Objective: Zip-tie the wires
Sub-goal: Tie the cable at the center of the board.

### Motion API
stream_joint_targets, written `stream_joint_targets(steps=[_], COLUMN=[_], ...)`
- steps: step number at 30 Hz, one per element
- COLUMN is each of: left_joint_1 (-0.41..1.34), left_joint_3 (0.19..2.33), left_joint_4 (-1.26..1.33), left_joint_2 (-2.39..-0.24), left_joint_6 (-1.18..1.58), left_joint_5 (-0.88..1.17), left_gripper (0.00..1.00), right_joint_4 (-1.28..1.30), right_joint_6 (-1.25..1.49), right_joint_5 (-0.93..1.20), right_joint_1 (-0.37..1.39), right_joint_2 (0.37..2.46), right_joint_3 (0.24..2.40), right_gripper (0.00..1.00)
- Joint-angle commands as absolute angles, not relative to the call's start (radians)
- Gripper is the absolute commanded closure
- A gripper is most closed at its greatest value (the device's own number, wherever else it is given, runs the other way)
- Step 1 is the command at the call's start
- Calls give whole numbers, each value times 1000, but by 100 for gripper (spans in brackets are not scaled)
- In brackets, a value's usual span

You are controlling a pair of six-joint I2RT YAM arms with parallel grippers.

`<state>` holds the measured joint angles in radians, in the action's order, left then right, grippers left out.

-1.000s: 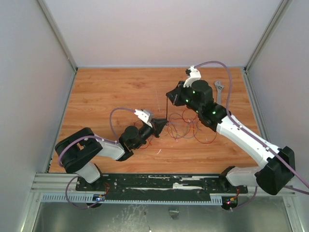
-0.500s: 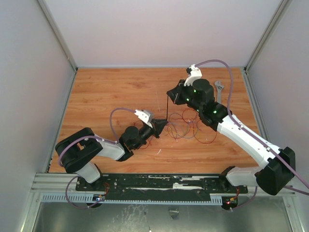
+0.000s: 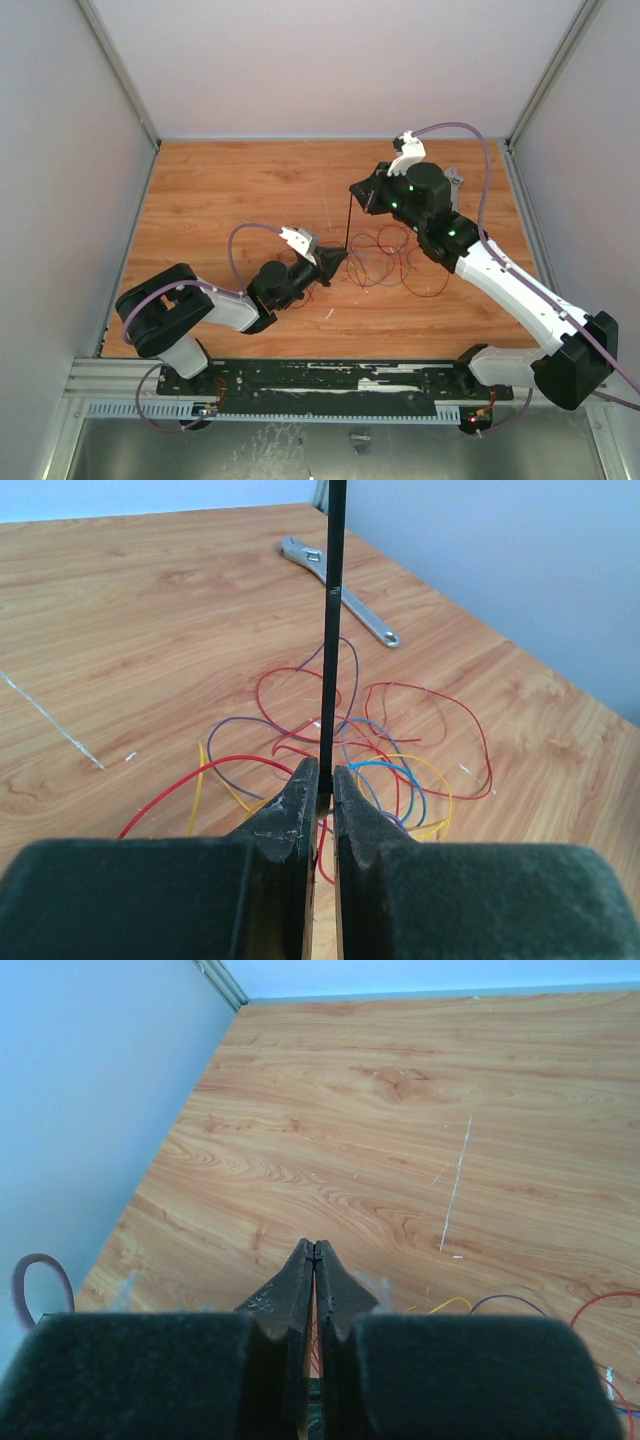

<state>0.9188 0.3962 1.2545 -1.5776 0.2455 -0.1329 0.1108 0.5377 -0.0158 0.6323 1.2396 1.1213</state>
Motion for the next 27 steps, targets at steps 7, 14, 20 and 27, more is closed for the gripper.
stream_joint_targets(steps=[7, 14, 20, 27], left_joint_1=[937, 936, 931, 892], left_joint_3=[399, 467, 534, 581], left_joint_4=[1105, 969, 817, 615], left_joint_2=[-1560, -1487, -1427, -1292], left_joint_6=[286, 312, 349, 383], left_joint_5=[-128, -165, -214, -251], left_gripper=[100, 100, 100, 100], right_joint_4=[-22, 22, 40, -64], right_joint_6=[451, 350, 250, 35], right_joint_5=[32, 139, 124, 311], right_joint_1=[611, 603, 590, 588], right_joint_2=[1162, 1021, 856, 805], right_joint_3=[1126, 972, 842, 678], right_gripper=[96, 50, 31, 15])
